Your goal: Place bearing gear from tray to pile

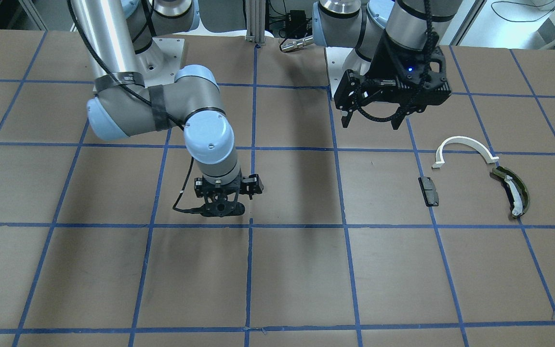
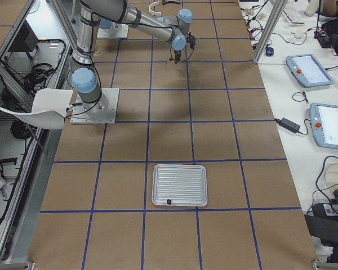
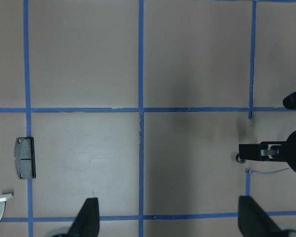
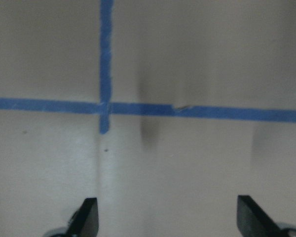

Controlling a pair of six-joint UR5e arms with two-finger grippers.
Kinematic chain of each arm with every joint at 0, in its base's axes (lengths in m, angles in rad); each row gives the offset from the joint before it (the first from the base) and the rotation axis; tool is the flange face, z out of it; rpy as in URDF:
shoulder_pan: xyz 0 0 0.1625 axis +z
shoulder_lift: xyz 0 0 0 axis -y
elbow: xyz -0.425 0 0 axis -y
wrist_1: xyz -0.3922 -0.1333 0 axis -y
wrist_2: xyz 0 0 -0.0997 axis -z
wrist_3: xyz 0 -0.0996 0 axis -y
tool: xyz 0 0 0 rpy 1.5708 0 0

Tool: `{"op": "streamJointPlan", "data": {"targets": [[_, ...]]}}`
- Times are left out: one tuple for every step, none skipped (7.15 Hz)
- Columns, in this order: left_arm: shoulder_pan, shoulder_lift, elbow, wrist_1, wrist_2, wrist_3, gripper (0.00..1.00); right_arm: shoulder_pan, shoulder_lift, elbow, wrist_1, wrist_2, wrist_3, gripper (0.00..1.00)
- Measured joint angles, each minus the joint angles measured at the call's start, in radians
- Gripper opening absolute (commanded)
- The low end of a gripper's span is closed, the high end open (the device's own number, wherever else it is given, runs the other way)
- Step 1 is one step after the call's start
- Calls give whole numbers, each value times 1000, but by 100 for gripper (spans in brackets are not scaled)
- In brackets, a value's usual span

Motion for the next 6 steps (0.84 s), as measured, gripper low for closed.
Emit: {"op": "streamJointPlan", "data": {"targets": [[-29,-6,-61,69,-1,-38,100,-78,-32,-1,29,-22,-151,100],[-57,-16,-122,139,-2,-64,100,-157,-60,-2,48,-63,-298,100],[-87,-43,-179,228,-8,-93,100,-257,-86,-4,60,-127,-402,100],[-120,-83,-221,315,-22,-125,100,-370,-107,-6,76,-176,-524,100],[-160,-128,-244,368,-33,-159,100,-485,-120,-7,99,-209,-686,100],[-209,-171,-254,400,-37,-209,100,-584,-125,-9,113,-254,-849,100]]}}
